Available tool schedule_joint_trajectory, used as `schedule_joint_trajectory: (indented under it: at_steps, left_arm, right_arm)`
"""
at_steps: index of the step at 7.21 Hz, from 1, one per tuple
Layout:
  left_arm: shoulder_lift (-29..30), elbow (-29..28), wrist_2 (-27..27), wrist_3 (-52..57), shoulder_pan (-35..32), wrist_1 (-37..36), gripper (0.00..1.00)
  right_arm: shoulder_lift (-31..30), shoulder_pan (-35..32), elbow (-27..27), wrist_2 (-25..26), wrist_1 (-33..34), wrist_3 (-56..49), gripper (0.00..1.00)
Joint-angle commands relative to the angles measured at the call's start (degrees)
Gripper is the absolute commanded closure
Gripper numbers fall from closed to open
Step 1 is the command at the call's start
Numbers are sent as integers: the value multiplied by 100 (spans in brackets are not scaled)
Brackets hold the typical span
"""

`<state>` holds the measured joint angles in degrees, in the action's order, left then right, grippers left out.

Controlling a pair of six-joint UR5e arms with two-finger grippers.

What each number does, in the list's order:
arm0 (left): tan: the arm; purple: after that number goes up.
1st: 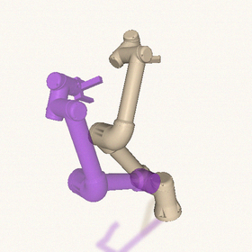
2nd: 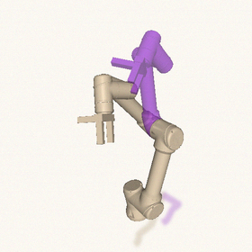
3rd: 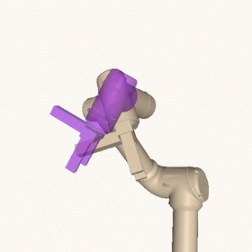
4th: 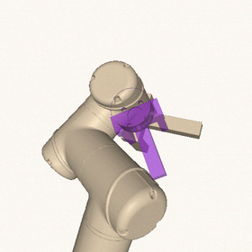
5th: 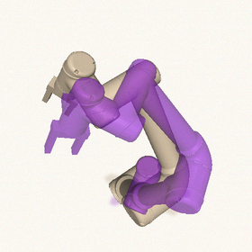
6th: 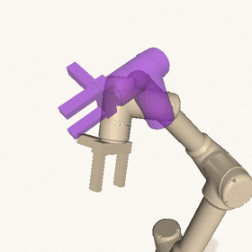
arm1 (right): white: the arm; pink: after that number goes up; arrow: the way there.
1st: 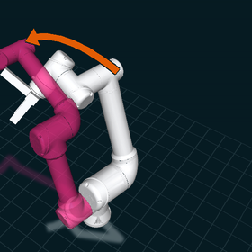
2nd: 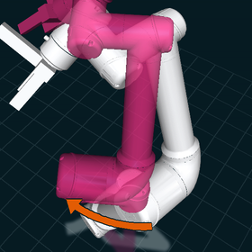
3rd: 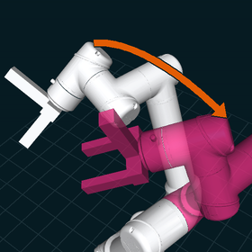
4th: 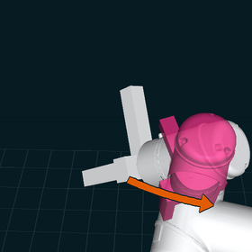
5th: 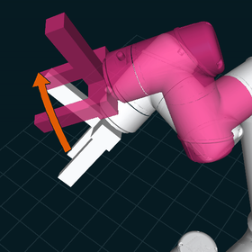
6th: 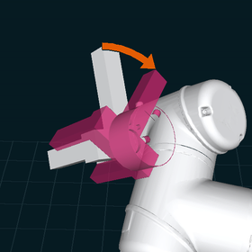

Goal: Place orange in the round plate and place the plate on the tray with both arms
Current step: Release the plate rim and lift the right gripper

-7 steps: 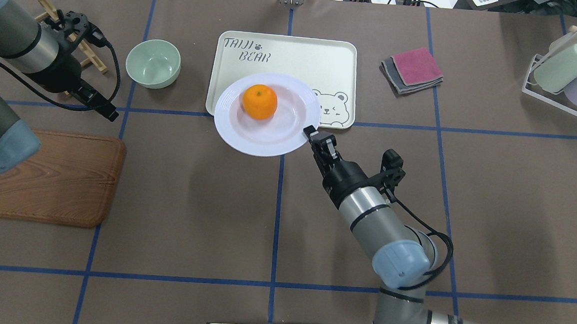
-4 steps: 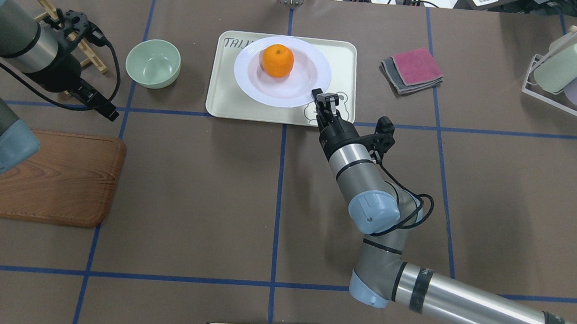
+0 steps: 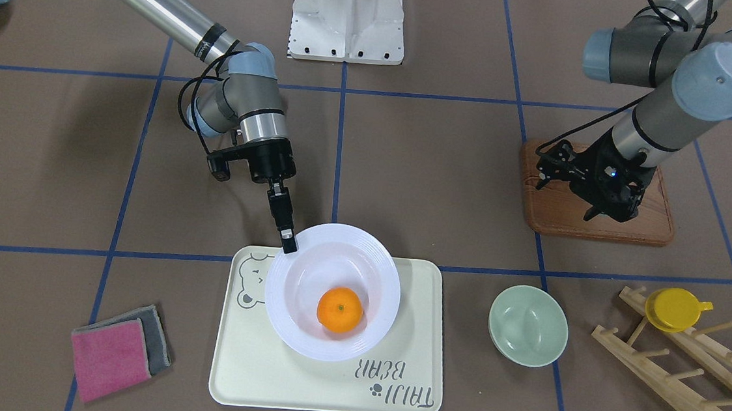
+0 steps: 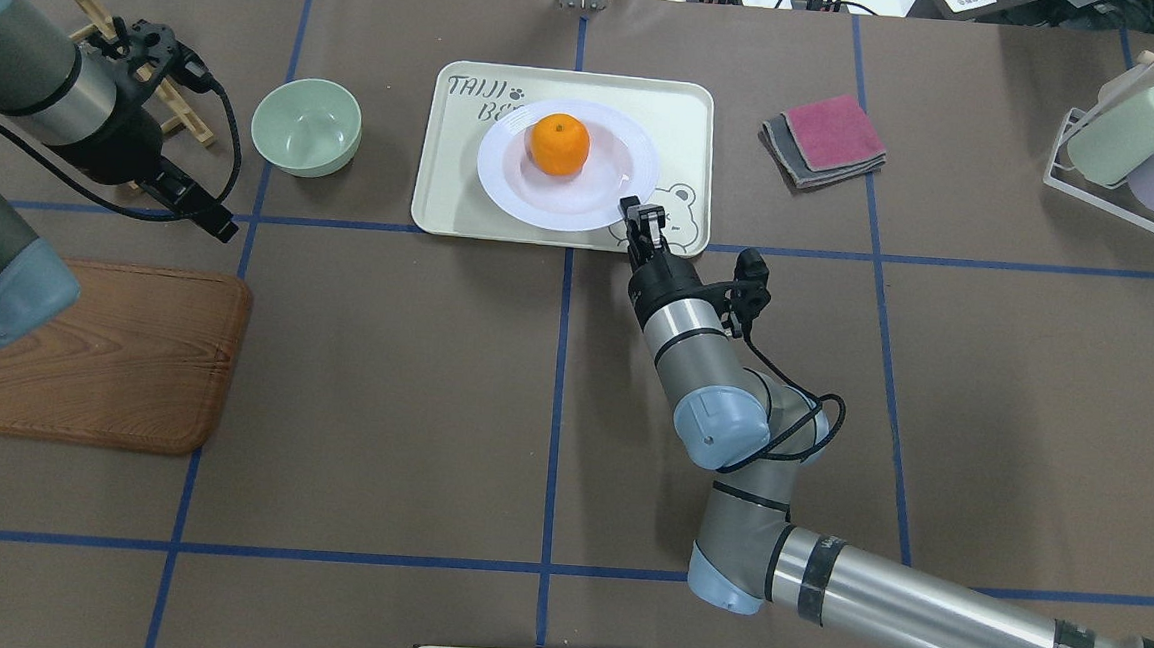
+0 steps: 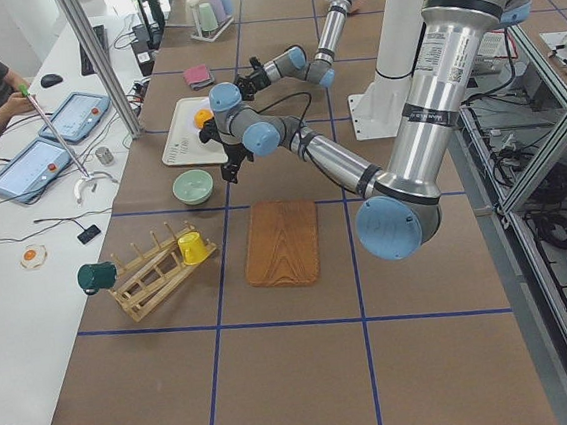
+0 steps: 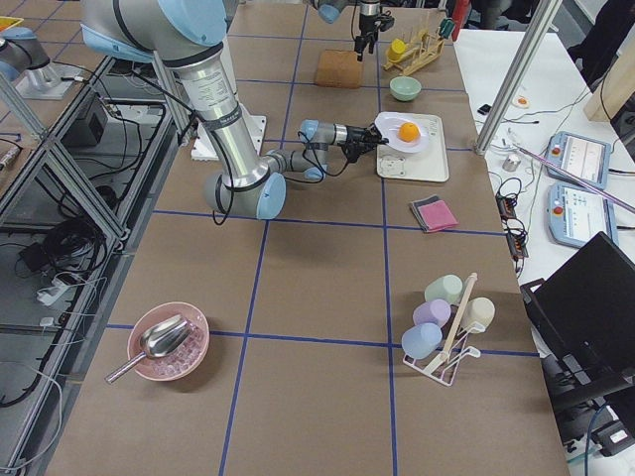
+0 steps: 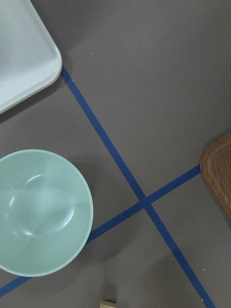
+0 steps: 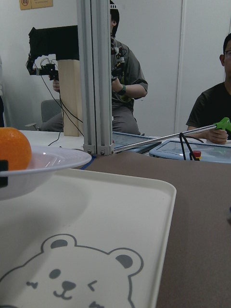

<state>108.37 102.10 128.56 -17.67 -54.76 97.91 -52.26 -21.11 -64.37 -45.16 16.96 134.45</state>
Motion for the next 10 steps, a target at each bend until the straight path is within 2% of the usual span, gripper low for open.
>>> schedule_joint_trajectory:
  at_steps: [1,2,3,4,5,6,7,8,9,10]
  left_arm:
    - [0,-6,2,0,0,0,1]
    - [0,3,2,0,0,0,1]
    - [-9,-6,-7,0,0,0,1]
    - [0,-6,-7,0,9,0,1]
    - [0,-6,2,0,0,0,1]
    - [0,-6,-7,0,9,0,1]
    - [0,-6,-7,0,9,0,1]
    - [0,-23,-7,0,9,9,1]
    - [0,-24,-7,0,0,17,1]
    - [0,-32,-7,0,9,17,1]
  right_arm:
    - [-4,80,83,-10,0,-24,100]
    - [-4,80,91,-10,0,-33,78]
    - [-4,80,91,-10,0,-50,64]
    - [-4,80,83,-10,0,-59,42]
    - [-21,80,-13,-10,0,-146,31]
    - [-291,167,-606,-45,0,-599,24]
    - [-877,394,-1534,-46,-17,-1117,21]
    - [-1309,632,-2144,-124,0,-1688,20]
    - [-1339,608,-2298,-525,0,-2346,18]
    - [-1418,555,-2325,-912,52,-2927,4]
